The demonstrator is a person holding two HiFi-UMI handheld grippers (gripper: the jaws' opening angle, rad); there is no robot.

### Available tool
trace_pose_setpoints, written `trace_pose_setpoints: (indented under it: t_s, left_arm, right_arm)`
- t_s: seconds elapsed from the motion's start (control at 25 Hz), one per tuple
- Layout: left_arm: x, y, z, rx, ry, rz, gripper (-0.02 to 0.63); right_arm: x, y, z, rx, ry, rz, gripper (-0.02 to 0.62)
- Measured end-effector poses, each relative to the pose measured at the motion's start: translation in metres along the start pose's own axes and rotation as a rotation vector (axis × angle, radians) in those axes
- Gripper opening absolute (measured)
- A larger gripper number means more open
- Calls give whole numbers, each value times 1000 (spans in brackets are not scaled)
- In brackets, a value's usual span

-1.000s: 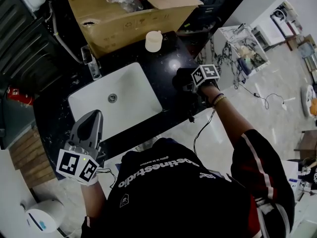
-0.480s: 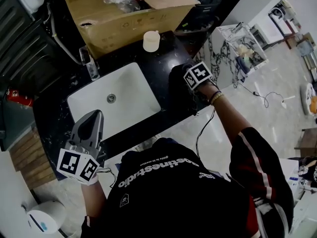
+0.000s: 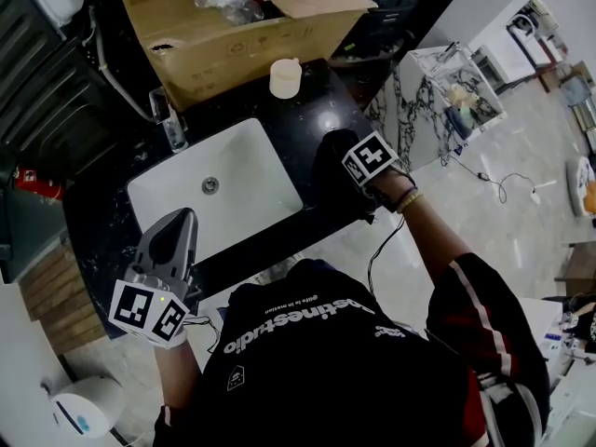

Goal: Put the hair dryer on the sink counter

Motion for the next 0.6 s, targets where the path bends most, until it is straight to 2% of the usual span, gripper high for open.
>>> trace_pose_setpoints:
  t_s: [0.28, 0.6]
  left_arm:
    - [0, -5, 1, 0, -2, -9, 15]
    - [5, -1, 2, -14, 11, -3, 14]
  right_arm:
    - [22, 19, 14, -40, 115, -130, 239]
    - [56, 37, 27, -147, 236, -179, 207]
Point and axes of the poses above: the fingertips, and each gripper's own axes: y backward along the fingers, x to its left, z out of its top, the point moved 8 cm from there along y, backward along the fingers, and after that the axes turned 8 degrees about -z, right-handed, at the moved point
